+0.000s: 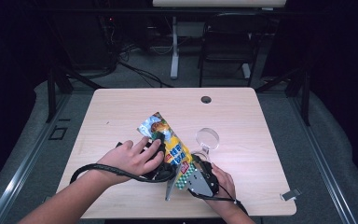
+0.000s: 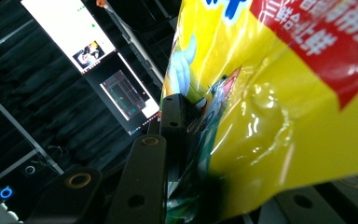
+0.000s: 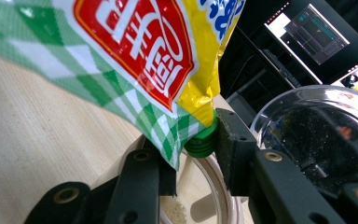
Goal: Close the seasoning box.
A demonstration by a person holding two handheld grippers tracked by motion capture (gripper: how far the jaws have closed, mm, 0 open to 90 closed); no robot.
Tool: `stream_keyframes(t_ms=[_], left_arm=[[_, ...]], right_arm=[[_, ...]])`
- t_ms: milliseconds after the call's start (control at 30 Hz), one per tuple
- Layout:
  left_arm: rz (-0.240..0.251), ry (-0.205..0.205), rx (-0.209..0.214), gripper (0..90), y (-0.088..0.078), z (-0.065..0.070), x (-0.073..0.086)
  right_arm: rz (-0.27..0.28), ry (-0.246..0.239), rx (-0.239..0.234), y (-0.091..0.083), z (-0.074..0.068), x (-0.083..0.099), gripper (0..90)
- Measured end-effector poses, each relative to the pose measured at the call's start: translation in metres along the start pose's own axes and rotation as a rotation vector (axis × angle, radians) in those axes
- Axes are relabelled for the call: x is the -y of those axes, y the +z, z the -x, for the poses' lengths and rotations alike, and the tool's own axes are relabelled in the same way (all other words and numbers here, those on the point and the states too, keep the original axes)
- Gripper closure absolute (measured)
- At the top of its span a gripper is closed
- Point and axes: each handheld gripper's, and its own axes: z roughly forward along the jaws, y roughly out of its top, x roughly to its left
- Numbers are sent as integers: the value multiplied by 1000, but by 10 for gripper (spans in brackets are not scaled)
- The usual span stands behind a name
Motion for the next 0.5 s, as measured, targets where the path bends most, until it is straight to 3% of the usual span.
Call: stream_keyframes(t_ms=[67,200,500], left_arm=[[-11,20,1,784,-1,-1,0],[-11,24,2,784,-1,-2,-1],[1,11,8,789,0,-2,-1]], right_arm=[[0,-1,-2,0,0,0,707],[-3,2,-4,0,-1,0,707],[-4,10,-2,-1,0,1,706]])
